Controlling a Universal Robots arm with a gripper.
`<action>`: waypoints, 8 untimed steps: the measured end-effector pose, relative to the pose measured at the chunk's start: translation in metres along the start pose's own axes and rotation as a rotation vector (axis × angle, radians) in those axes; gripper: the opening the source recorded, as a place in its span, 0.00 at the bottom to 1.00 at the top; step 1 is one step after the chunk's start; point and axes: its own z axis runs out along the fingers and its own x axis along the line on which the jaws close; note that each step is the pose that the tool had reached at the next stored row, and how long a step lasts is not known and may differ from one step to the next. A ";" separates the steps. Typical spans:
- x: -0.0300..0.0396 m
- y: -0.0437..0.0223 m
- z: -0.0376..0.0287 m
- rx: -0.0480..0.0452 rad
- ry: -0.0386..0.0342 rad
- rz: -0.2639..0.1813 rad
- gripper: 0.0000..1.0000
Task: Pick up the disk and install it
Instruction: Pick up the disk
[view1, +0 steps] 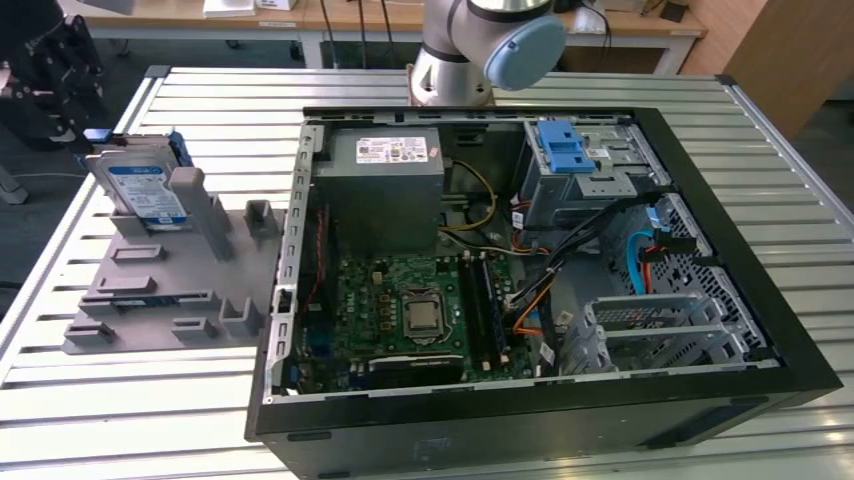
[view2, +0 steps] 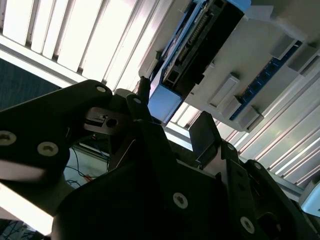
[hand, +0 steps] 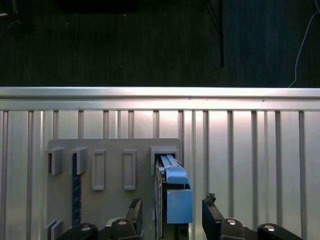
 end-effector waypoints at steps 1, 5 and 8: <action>0.0000 0.0000 0.0001 0.0000 0.0000 0.000 0.59; 0.0000 0.0000 0.0006 0.0002 -0.0001 0.000 0.59; 0.0001 0.0000 0.0013 0.0001 0.0000 0.000 0.59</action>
